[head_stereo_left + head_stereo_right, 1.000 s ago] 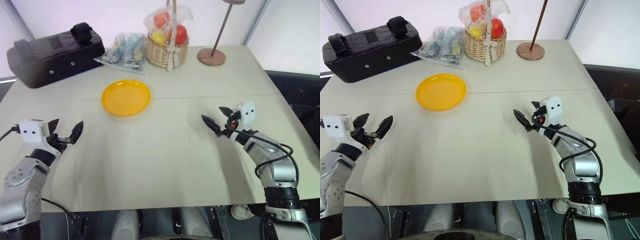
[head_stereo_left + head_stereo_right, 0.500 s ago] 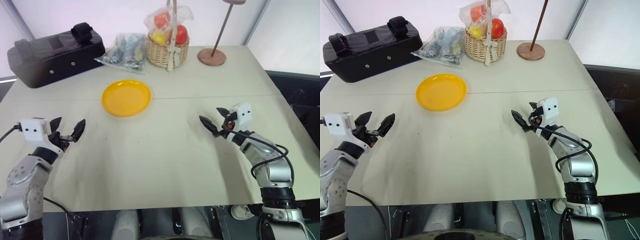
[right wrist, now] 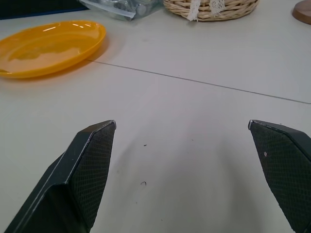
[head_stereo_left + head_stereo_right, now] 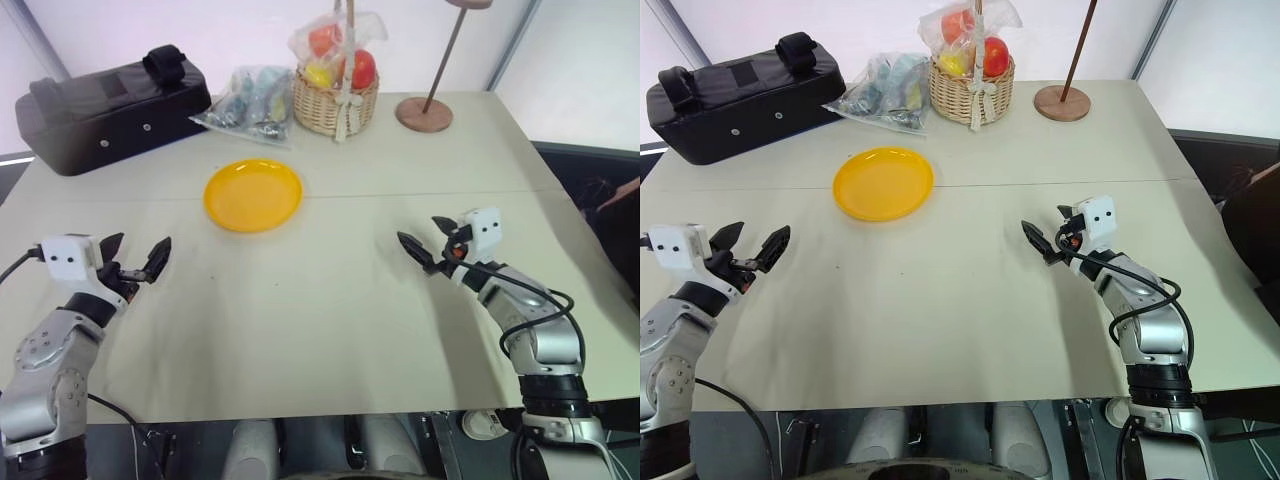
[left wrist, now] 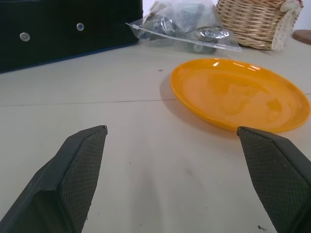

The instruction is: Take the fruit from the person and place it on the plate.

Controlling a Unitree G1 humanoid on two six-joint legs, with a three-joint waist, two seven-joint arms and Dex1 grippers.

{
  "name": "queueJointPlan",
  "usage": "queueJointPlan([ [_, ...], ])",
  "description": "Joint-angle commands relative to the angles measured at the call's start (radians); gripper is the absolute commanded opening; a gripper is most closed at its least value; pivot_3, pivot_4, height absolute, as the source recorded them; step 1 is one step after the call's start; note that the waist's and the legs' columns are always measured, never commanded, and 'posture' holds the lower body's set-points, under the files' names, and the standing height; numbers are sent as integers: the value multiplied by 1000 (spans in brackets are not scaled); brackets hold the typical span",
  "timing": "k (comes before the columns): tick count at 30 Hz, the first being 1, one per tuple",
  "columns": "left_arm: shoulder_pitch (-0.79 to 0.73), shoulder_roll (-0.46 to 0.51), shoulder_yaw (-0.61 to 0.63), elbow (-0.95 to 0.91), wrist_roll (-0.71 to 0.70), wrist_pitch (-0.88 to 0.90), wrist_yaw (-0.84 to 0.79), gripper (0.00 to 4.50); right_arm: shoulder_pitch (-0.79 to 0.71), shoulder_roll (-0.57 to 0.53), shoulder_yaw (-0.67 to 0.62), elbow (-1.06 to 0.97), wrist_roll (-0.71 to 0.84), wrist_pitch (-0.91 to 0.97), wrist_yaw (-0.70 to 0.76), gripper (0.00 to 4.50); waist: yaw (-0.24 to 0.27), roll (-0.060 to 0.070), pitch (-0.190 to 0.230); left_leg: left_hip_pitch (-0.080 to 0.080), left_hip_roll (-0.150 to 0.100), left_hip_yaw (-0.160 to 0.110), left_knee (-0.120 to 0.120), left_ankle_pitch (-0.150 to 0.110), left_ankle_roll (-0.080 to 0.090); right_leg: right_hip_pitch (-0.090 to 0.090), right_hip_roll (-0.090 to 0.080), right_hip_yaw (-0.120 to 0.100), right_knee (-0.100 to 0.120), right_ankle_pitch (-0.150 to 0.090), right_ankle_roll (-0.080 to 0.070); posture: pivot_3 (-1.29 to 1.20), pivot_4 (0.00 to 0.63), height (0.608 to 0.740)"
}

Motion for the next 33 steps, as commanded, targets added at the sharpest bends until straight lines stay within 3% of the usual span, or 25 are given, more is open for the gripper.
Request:
queueJointPlan([
  [1, -12, 1, 0, -14, 4, -22, 1, 4500, -23, -5, -5, -10, -7, -26, 3, 4460, 0, 0, 0, 0, 0, 0, 0, 0, 0, 0, 0, 0, 0, 0, 0, 0, 150, 740],
  [29, -38, 10, -2, 4, 20, -29, -4, 4500, -26, 0, -2, -4, -28, -33, -5, 4460, 0, 0, 0, 0, 0, 0, 0, 0, 0, 0, 0, 0, 0, 0, 0, 0, 150, 740],
  [33, -32, 13, -4, 6, 20, -28, -9, 4500, -21, -48, 15, -91, 37, 36, 90, 4460, 0, 0, 0, 0, 0, 0, 0, 0, 0, 0, 0, 0, 0, 0, 0, 0, 150, 740],
])
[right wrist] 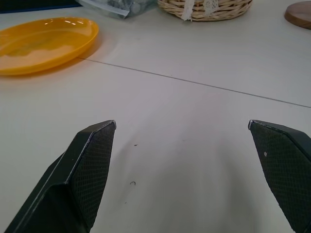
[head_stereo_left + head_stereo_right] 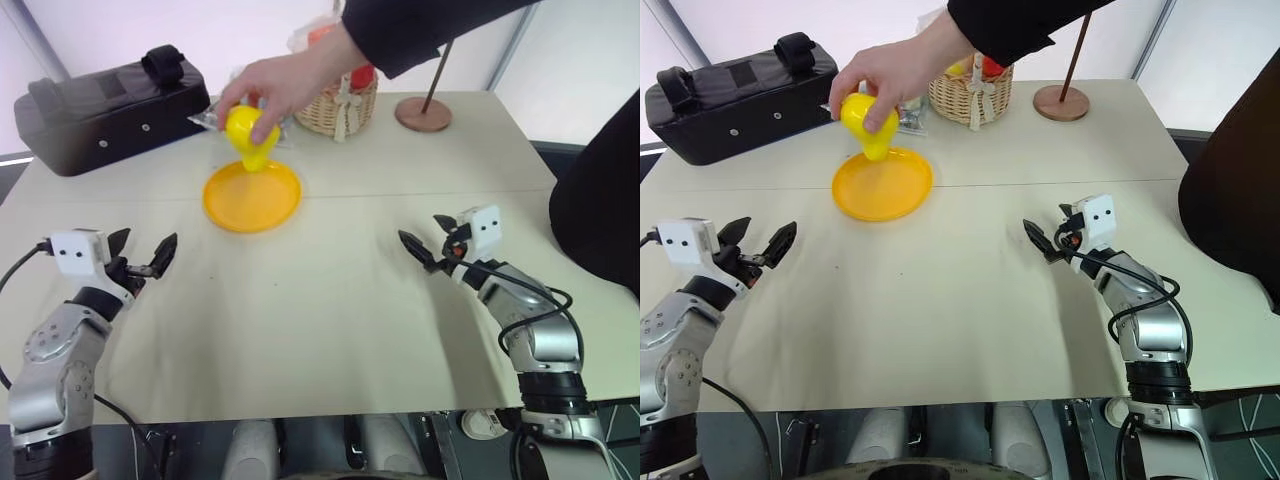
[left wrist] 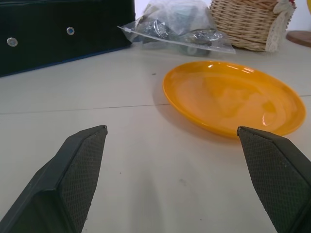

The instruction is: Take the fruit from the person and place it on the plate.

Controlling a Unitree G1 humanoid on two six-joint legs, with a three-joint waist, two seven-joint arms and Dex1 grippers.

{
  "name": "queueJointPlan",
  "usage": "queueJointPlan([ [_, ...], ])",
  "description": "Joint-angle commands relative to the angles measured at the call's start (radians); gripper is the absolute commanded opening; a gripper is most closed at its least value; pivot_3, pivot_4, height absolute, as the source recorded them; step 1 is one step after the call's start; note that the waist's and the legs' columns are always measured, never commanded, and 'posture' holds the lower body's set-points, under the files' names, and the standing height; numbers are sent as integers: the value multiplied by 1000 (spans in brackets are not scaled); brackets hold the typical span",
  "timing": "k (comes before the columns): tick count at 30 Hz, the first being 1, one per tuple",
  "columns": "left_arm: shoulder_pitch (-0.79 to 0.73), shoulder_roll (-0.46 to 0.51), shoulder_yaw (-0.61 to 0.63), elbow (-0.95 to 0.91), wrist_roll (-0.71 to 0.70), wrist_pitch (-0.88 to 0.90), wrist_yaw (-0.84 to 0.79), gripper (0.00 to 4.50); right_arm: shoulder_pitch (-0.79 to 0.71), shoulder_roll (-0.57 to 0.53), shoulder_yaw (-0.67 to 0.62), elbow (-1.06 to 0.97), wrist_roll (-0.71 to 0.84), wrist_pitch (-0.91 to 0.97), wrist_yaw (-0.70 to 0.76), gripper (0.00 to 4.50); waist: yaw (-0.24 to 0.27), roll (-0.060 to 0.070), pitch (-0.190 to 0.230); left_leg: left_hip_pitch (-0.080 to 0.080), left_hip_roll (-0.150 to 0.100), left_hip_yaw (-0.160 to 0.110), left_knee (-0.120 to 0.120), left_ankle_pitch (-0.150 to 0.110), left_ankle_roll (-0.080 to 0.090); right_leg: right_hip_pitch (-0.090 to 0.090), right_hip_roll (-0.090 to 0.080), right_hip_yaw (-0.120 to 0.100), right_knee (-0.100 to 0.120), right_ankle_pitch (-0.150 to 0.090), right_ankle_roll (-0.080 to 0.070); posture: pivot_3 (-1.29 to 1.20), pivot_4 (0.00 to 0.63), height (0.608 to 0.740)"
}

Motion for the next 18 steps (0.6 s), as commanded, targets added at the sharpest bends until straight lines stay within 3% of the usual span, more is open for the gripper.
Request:
queueJointPlan([
  [1, 2, 18, 21, -14, -2, -14, -8, 4500, -15, -67, 0, -164, 126, 105, 122, 4460, 0, 0, 0, 0, 0, 0, 0, 0, 0, 0, 0, 0, 0, 0, 0, 0, 150, 740],
  [7, -29, 42, 4, 12, -7, -5, -41, 4500, -84, -173, -21, -377, 373, 359, 203, 4460, 0, -1, 0, 0, 0, -1, 0, 0, 0, 0, 0, -1, 0, 0, 0, 0, 150, 740],
  [11, -91, 66, -42, 18, -43, 36, -109, 4500, -124, -165, 2, -406, 385, 387, 168, 4460, 4, -1, -1, 0, 0, -1, 0, 0, 0, 1, 0, -1, 0, -2, -3, 0, 150, 740],
  [18, -389, 41, -196, 192, -22, 25, -201, 4500, -151, -119, 42, -402, 357, 368, 126, 4460, 4, -2, -1, -1, -1, -1, 2, 0, 0, 2, -1, -1, -1, 0, -1, 0, 150, 740],
])
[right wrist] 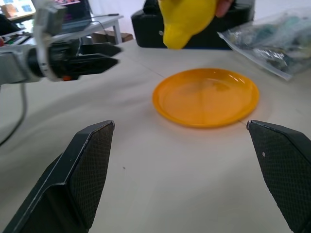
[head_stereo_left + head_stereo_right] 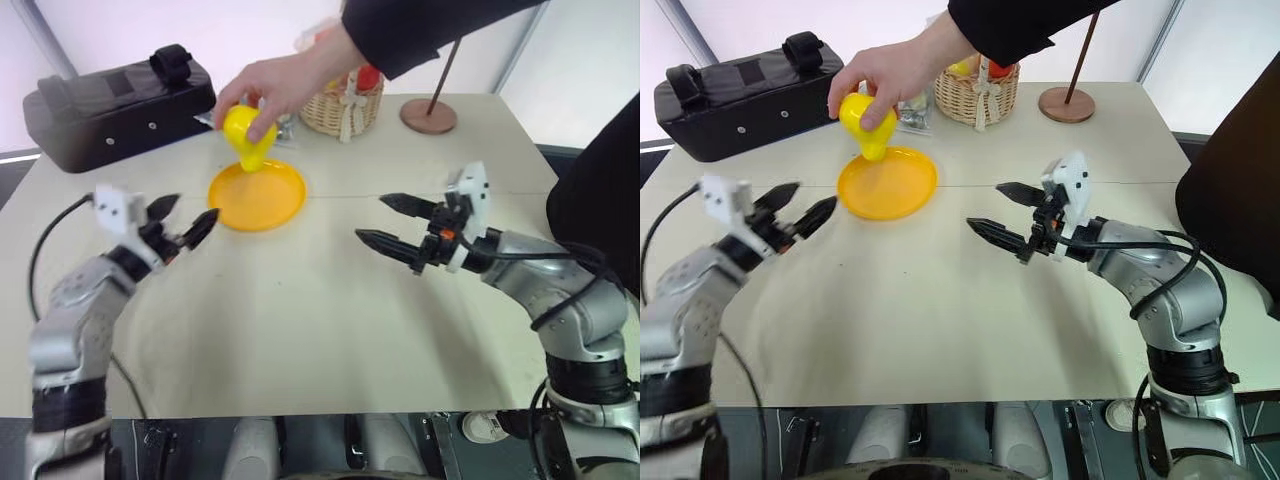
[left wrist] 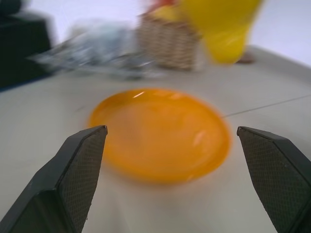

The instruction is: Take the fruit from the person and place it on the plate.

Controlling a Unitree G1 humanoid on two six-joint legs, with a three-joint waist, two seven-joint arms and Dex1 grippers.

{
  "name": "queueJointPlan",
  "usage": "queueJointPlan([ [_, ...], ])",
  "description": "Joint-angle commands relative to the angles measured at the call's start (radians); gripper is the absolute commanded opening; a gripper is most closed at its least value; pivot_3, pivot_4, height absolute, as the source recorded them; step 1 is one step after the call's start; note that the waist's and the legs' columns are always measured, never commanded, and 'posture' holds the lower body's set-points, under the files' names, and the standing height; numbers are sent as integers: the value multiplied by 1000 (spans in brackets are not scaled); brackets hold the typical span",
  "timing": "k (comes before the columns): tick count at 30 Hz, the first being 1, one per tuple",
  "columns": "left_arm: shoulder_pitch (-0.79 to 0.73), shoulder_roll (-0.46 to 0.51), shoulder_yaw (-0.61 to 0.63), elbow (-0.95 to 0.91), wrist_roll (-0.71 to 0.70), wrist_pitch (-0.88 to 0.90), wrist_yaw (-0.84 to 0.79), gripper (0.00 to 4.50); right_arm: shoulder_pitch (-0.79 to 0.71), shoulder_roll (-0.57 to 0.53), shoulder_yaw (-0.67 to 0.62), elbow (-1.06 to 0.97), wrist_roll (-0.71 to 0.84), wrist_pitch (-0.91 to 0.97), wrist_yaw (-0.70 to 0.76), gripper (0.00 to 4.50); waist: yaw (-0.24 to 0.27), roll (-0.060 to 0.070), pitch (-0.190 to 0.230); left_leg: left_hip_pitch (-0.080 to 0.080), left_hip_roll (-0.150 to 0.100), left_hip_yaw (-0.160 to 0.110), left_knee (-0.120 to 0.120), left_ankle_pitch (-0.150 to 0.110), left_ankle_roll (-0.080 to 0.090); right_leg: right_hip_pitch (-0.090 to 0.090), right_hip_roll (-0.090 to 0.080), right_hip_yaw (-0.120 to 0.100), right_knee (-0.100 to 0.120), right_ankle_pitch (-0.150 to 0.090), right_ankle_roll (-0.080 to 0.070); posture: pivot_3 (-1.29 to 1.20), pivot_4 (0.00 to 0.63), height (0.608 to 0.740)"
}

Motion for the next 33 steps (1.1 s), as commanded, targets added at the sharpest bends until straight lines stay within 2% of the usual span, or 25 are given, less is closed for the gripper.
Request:
queueJointPlan([
  [1, -114, -20, -42, 101, 29, -54, -30, 4500, -2, 6, -9, -23, -12, -28, -21, 4460, -2, 0, 0, 0, 0, 0, 0, 0, 0, 0, 0, 0, 0, 0, 1, 0, 150, 740],
  [6, -244, -55, -100, 228, 64, -106, -81, 4500, 16, 12, -13, -32, -24, -39, -46, 4460, -5, 0, 0, 0, 0, 0, -1, 0, 0, -1, 2, 0, 0, 0, 1, 0, 150, 740],
  [12, -303, -101, -135, 296, 92, -136, -105, 4500, 47, 17, -16, -51, -33, -54, -85, 4460, -3, 0, 0, 0, 0, 0, -1, 0, 0, -1, 1, 0, 0, 0, 1, 0, 150, 740],
  [15, -308, -115, -142, 301, 94, -131, -115, 3644, 56, 21, -19, -56, -36, -61, -99, 4500, -4, 0, 0, 0, 0, 0, -1, 0, 0, -1, 2, 0, 0, 0, 1, 0, 150, 740],
  [18, -304, -122, -145, 296, 94, -134, -119, 2021, 64, 25, -24, -54, -46, -73, -110, 4500, -3, 0, 0, 0, 0, 0, -1, 0, 0, -1, 2, 0, 0, 0, 1, 0, 150, 740],
  [20, -303, -122, -144, 297, 97, -136, -118, 1263, 66, 25, -25, -52, -50, -78, -114, 4500, -2, 0, 0, 0, 0, 0, -1, 0, 0, -1, 1, 0, 0, 0, 1, 0, 150, 740],
  [26, -308, -108, -150, 343, 171, -150, -51, 1159, 64, 27, -25, -40, -53, -85, -110, 4500, -2, 0, 0, 0, 0, 0, 0, 0, 0, -1, 1, 0, 0, 1, 2, 0, 150, 740],
  [33, -377, -108, -195, 537, 314, -176, 45, 1159, 65, 33, -9, -14, -69, -103, -102, 4500, -1, 0, 0, 0, 0, -1, 0, 0, 0, -1, 2, 0, 0, 1, 2, 0, 150, 740],
])
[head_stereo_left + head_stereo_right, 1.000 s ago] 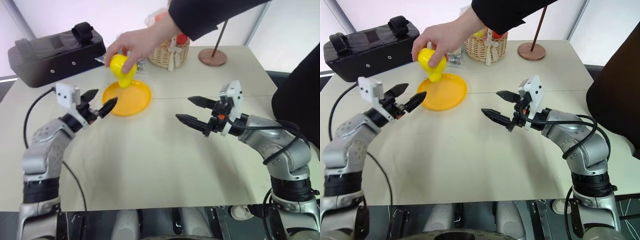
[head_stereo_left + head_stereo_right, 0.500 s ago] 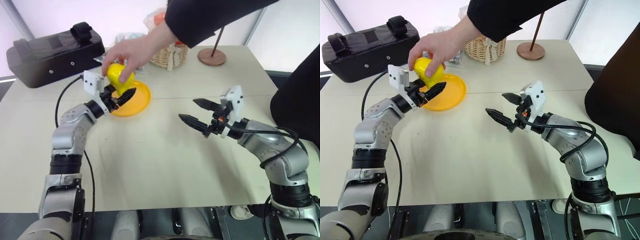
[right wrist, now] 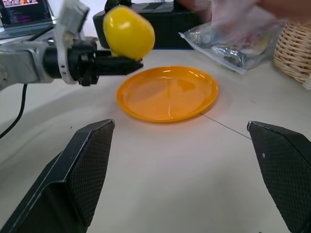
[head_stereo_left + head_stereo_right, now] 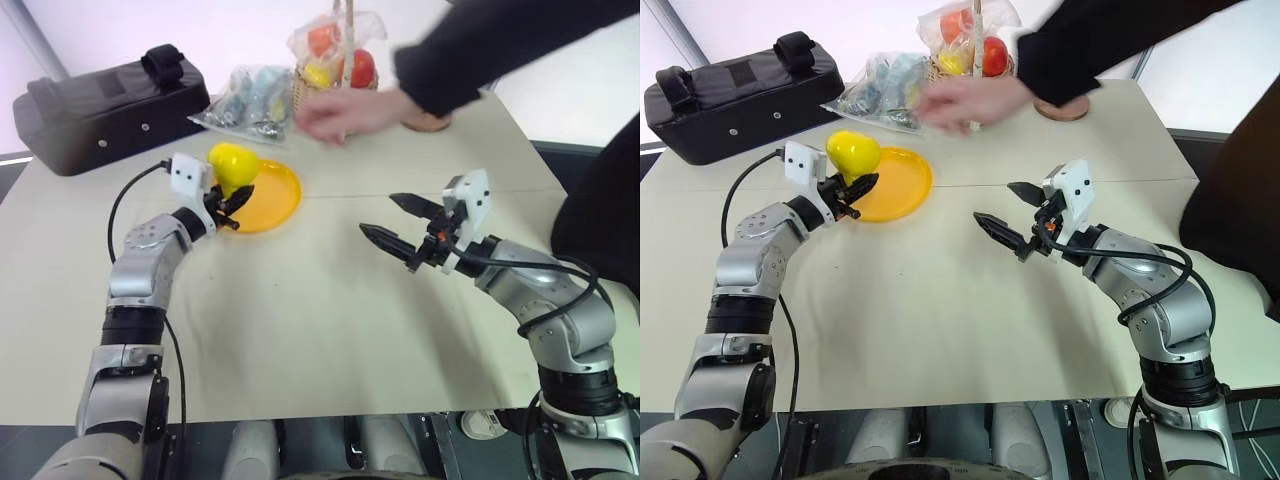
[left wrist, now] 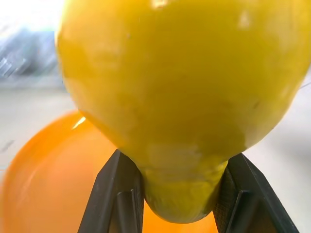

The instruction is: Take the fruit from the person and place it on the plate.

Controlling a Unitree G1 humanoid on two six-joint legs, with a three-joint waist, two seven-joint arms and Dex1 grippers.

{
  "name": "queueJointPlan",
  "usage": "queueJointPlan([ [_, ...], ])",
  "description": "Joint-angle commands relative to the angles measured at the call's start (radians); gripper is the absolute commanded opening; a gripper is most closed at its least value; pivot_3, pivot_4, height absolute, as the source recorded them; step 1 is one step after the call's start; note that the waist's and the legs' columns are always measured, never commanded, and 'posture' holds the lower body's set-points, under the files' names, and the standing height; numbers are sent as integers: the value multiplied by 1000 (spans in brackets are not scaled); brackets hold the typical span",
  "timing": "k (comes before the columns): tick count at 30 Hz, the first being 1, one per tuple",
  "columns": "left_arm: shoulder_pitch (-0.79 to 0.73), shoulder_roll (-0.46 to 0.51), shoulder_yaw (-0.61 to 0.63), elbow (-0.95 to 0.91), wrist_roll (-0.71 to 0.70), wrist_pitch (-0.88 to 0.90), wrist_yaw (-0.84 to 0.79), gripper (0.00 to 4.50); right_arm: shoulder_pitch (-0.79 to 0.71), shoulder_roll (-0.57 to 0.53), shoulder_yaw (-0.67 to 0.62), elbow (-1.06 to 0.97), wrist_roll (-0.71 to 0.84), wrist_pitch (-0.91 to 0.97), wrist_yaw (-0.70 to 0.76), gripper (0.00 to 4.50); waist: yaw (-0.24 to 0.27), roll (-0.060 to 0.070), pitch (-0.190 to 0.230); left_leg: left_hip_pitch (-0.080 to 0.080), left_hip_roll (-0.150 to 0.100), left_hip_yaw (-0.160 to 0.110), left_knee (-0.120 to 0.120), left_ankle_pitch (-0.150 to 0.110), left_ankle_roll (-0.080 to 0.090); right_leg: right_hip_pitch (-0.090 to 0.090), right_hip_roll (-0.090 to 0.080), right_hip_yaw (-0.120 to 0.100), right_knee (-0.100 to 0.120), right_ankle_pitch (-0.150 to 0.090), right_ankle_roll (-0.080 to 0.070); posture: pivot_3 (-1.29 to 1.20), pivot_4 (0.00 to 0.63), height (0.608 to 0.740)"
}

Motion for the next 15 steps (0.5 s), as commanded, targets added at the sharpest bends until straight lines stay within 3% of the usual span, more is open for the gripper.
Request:
queueJointPlan([
  [1, -78, -6, -16, 78, 55, -42, 34, 1159, -4, 9, -3, -2, -11, -32, 7, 4500, 2, 0, 0, 0, 0, 0, 0, 0, 0, 0, 0, 0, 0, 0, 0, 0, 150, 740],
  [7, -221, -52, -20, 342, 115, -143, 84, 1159, -7, 23, 7, 7, -32, -42, 2, 4500, 2, 0, 0, -1, 0, 0, 1, 0, 0, 0, 0, 0, 0, 1, 1, 0, 150, 740],
  [14, -297, -67, 0, 497, 111, -224, 88, 4474, 11, 30, -2, -18, -34, -33, -19, 4500, -3, 0, 0, -1, 0, 0, 0, 0, 0, 0, 0, 0, 0, 1, 1, 0, 150, 740],
  [15, -302, -66, 1, 510, 114, -234, 98, 4474, 13, 30, -4, -21, -33, -33, -22, 4500, -2, 0, 0, -1, 0, 0, 0, 0, 0, 0, 0, 0, 0, 1, 1, 0, 150, 740],
])
